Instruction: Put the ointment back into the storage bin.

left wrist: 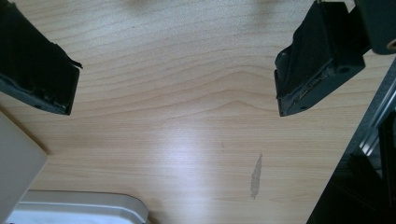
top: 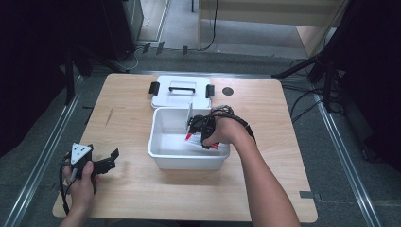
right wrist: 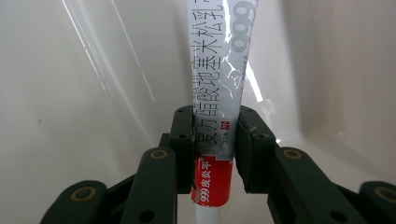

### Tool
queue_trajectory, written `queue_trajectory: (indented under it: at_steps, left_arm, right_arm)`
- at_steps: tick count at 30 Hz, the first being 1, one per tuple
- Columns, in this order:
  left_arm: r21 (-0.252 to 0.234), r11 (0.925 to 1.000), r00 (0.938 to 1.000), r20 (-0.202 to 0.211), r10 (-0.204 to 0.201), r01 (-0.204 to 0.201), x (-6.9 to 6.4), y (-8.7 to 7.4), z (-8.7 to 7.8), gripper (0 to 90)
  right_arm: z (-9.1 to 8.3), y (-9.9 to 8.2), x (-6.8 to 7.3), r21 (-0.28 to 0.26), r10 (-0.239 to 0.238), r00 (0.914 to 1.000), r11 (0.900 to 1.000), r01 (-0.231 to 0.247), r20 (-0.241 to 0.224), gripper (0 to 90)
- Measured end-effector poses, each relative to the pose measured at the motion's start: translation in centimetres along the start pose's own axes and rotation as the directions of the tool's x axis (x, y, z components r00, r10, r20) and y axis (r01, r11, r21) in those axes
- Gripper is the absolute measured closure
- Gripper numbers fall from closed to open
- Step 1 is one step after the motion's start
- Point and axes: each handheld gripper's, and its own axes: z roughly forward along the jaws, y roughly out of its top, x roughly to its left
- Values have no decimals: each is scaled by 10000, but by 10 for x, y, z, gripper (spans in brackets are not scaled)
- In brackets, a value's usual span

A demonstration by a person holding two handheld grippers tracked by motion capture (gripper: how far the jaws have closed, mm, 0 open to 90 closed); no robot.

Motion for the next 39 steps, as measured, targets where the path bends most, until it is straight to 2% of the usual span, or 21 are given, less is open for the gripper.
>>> queue_trajectory:
  at_steps: [5,8,23,31,39]
  left_arm:
    - [1,10000,10000,3,10,-10,0,0,0,6]
    - [15,10000,10000,0,4,-4,0,0,0,6]
    - [-1,10000,10000,-5,3,-3,0,0,0,6]
    - [15,10000,10000,-3,8,-8,0,0,0,6]
    - [0,10000,10000,0,2,-2,0,0,0,6]
  right_arm:
    - [2,1,-1,-24,16,9999,10000,-16,130,710]
    - [5,2,0,75,104,9999,9999,-104,15,710]
    - [8,3,2,177,-133,9999,9998,133,34,706]
    - [8,2,1,130,-221,9997,9997,220,90,707]
    - [4,0,1,-95,-106,9999,9999,106,59,690]
